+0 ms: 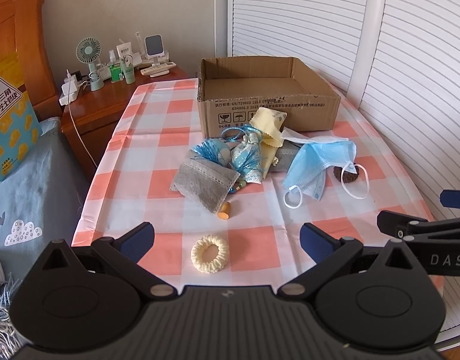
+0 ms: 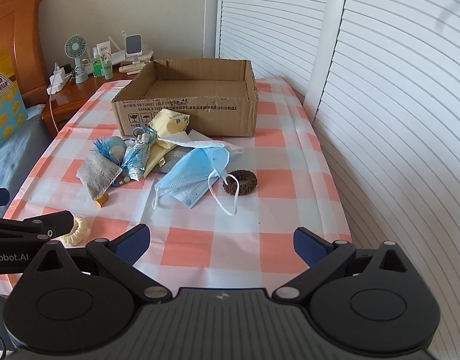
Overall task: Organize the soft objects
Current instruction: 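Move the left gripper toward the cream knitted hair tie on the cloth, then close the left gripper on the cream hair tie while the right gripper approaches the brown hair tie, then close the right gripper on the brown knitted hair tie and lift it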
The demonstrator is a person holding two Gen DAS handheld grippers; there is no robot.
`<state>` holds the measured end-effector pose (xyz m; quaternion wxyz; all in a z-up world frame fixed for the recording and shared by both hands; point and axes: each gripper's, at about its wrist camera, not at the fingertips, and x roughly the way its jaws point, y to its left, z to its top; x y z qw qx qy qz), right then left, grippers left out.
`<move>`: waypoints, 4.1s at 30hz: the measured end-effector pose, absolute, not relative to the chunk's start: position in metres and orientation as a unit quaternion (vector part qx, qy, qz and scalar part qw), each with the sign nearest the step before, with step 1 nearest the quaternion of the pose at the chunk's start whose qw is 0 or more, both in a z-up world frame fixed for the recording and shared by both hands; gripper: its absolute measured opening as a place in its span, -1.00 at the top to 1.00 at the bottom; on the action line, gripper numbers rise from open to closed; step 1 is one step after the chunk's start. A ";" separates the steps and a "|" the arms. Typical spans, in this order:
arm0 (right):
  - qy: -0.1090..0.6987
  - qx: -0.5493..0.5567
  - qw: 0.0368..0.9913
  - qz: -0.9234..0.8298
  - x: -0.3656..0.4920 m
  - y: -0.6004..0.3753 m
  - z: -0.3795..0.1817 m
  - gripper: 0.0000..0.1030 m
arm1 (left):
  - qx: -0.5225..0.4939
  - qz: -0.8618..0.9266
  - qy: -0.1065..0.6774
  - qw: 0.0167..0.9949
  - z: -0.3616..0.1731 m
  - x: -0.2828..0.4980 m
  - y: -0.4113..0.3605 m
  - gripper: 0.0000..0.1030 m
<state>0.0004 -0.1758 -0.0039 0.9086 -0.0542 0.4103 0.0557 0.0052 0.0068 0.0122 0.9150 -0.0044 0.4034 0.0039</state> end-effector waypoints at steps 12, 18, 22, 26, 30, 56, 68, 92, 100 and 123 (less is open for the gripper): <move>0.398 -0.044 0.911 0.094 0.010 -0.177 -0.008 -1.00 | 0.007 -0.016 0.398 0.917 0.001 0.016 0.015 -0.99; 0.394 -0.060 0.911 0.105 0.014 -0.179 -0.019 -1.00 | 0.016 -0.022 0.414 0.910 -0.019 0.024 0.028 -0.99; 0.405 -0.070 0.906 0.103 0.019 -0.183 -0.033 -1.00 | 0.017 -0.035 0.437 0.899 -0.043 0.030 0.037 -0.99; 0.421 -0.072 0.899 0.098 0.025 -0.188 -0.048 -1.00 | 0.014 -0.055 0.465 0.883 -0.066 0.036 0.039 -0.99; 0.431 -0.070 0.894 0.098 0.031 -0.195 -0.061 -1.00 | 0.004 -0.062 0.476 0.877 -0.079 0.040 0.039 -0.99; 0.437 -0.080 0.887 0.127 0.047 -0.199 -0.104 -1.00 | 0.033 -0.112 0.405 0.907 -0.091 0.027 0.049 -0.99; 0.422 -0.093 0.891 0.140 0.045 -0.200 -0.107 -1.00 | 0.063 -0.134 0.398 0.905 -0.080 0.023 0.043 -0.12; 0.398 -0.150 0.900 0.097 0.071 -0.227 -0.103 -1.00 | 0.039 -0.135 0.393 0.909 -0.080 0.035 0.040 0.35; 0.390 -0.131 0.900 0.146 0.103 -0.221 -0.109 -0.83 | 0.036 -0.126 0.396 0.909 -0.080 0.039 0.038 0.34; 0.374 -0.145 0.899 0.178 0.117 -0.200 -0.103 0.05 | 0.040 -0.121 0.405 0.905 -0.077 0.049 0.030 0.35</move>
